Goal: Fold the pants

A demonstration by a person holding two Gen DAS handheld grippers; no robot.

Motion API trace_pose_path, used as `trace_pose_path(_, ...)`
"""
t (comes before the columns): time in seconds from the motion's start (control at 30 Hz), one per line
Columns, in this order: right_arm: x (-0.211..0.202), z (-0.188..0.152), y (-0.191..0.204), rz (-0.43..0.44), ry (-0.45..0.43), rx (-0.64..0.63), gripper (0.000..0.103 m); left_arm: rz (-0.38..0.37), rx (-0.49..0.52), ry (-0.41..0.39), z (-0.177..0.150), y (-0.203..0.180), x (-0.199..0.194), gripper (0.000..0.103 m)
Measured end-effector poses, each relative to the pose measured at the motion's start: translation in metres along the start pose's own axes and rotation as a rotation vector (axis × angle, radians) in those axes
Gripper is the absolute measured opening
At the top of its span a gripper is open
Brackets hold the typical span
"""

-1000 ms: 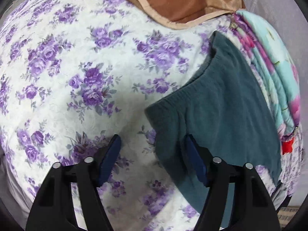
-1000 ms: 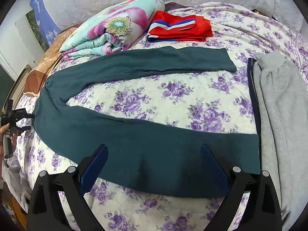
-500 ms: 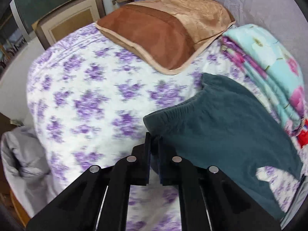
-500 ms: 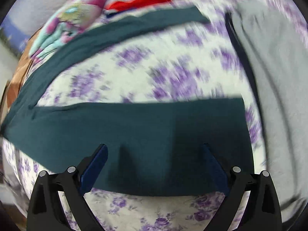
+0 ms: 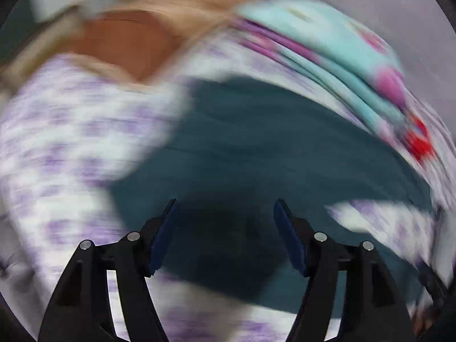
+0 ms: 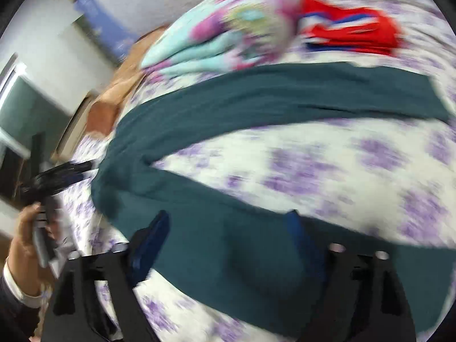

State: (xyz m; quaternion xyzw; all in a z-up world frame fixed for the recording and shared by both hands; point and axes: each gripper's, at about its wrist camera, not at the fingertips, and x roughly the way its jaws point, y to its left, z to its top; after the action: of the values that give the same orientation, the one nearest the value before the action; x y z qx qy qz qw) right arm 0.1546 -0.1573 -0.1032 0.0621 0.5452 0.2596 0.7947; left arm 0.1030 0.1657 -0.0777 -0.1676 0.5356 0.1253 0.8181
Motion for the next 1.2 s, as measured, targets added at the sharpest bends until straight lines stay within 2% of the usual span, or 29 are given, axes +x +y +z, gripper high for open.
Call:
trace_pose_path(0.07, 0.020, 0.010, 0.008, -0.052, 0.036, -0.044, 0.075, 0.002, 0.104, 0.067, -0.003, -0.035, 0.025, 0.065)
trace_pose_path(0.1, 0.026, 0.012, 0.008, -0.066, 0.046, -0.057, 0.075, -0.020, 0.143, 0.095, -0.005, -0.052, 0.036, 0.065)
trace_pose_path(0.17, 0.045, 0.010, -0.006, -0.063, 0.141, -0.041, 0.075, -0.062, 0.164, 0.156, -0.005, -0.067, 0.055, 0.065)
trace_pose_path(0.2, 0.050, 0.007, -0.015, -0.099, 0.168, -0.040, 0.075, -0.024, 0.178, 0.181, -0.003, -0.072, 0.070, 0.065)
trace_pose_path(0.27, 0.037, 0.004, -0.035, -0.332, 0.081, -0.108, 0.074, 0.093, 0.215, 0.123, 0.005, -0.073, 0.079, 0.065)
trace_pose_path(0.3, 0.021, 0.003, -0.051, -0.572, -0.003, -0.118, 0.075, 0.155, 0.218, 0.063, 0.013, -0.071, 0.078, 0.068)
trace_pose_path(0.33, 0.009, 0.002, -0.064, -0.674, -0.032, -0.076, 0.076, 0.191, 0.203, 0.035, 0.019, -0.069, 0.076, 0.069)
trace_pose_path(0.37, -0.006, 0.001, -0.076, -0.666, -0.058, -0.016, 0.077, 0.217, 0.169, 0.012, 0.025, -0.067, 0.071, 0.073)
trace_pose_path(0.4, -0.030, -0.003, -0.089, -0.537, -0.106, 0.074, 0.077, 0.229, 0.145, -0.001, 0.027, -0.066, 0.067, 0.075)
trace_pose_path(0.47, -0.050, -0.015, -0.092, -0.433, -0.113, 0.118, 0.076, 0.251, 0.123, -0.057, 0.027, -0.071, 0.051, 0.074)
trace_pose_path(0.53, -0.055, -0.029, -0.081, -0.262, -0.082, 0.078, 0.076, 0.195, 0.125, -0.093, 0.024, -0.075, 0.035, 0.078)
trace_pose_path(0.57, -0.051, -0.036, -0.077, -0.146, -0.050, 0.070, 0.076, 0.160, 0.118, -0.094, 0.021, -0.078, 0.030, 0.082)
trace_pose_path(0.6, -0.041, -0.046, -0.076, -0.068, 0.020, 0.051, 0.076, 0.137, 0.110, -0.088, 0.020, -0.074, 0.029, 0.084)
trace_pose_path(0.63, -0.033, -0.053, -0.082, -0.130, 0.070, 0.034, 0.076, 0.117, 0.113, -0.072, 0.017, -0.072, 0.030, 0.084)
trace_pose_path(0.67, -0.025, -0.060, -0.096, -0.293, 0.129, 0.016, 0.075, 0.109, 0.126, -0.053, 0.014, -0.072, 0.031, 0.084)
trace_pose_path(0.73, -0.041, -0.064, -0.115, -0.317, 0.069, 0.036, 0.064, 0.089, 0.134, -0.029, 0.006, -0.070, 0.030, 0.084)
trace_pose_path(0.77, -0.049, -0.063, -0.122, -0.391, 0.077, 0.066, 0.063, 0.063, 0.128, -0.026, 0.005, -0.064, 0.027, 0.084)
trace_pose_path(0.8, -0.058, -0.061, -0.124, -0.501, 0.074, 0.082, 0.066, 0.038, 0.121, -0.026, 0.003, -0.059, 0.022, 0.084)
trace_pose_path(0.83, -0.066, -0.059, -0.122, -0.596, 0.059, 0.087, 0.076, 0.002, 0.100, -0.026, 0.004, -0.049, 0.016, 0.084)
trace_pose_path(0.87, -0.074, -0.055, -0.117, -0.604, 0.024, 0.078, 0.076, -0.026, 0.086, -0.030, 0.003, -0.042, 0.009, 0.085)
trace_pose_path(0.9, -0.081, -0.047, -0.109, -0.498, -0.001, 0.042, 0.077, -0.055, 0.078, -0.040, 0.007, -0.033, 0.004, 0.086)
trace_pose_path(0.93, -0.082, -0.039, -0.104, -0.449, -0.006, 0.011, 0.079, -0.067, 0.077, -0.053, 0.010, -0.027, -0.001, 0.087)
trace_pose_path(0.97, -0.081, -0.028, -0.099, -0.444, -0.016, -0.026, 0.083, -0.067, 0.081, -0.073, 0.019, -0.018, -0.004, 0.091)
trace_pose_path(1.03, -0.076, 0.004, -0.091, -0.481, -0.049, -0.114, 0.086, -0.024, 0.120, -0.096, 0.046, -0.003, -0.004, 0.093)
trace_pose_path(1.17, -0.066, 0.075, -0.089, -0.424, -0.102, -0.194, 0.086, 0.096, 0.252, -0.105, 0.096, 0.011, 0.009, 0.093)
trace_pose_path(1.2, -0.057, 0.095, -0.086, -0.404, -0.103, -0.211, 0.087, 0.096, 0.300, -0.108, 0.107, 0.011, 0.011, 0.093)
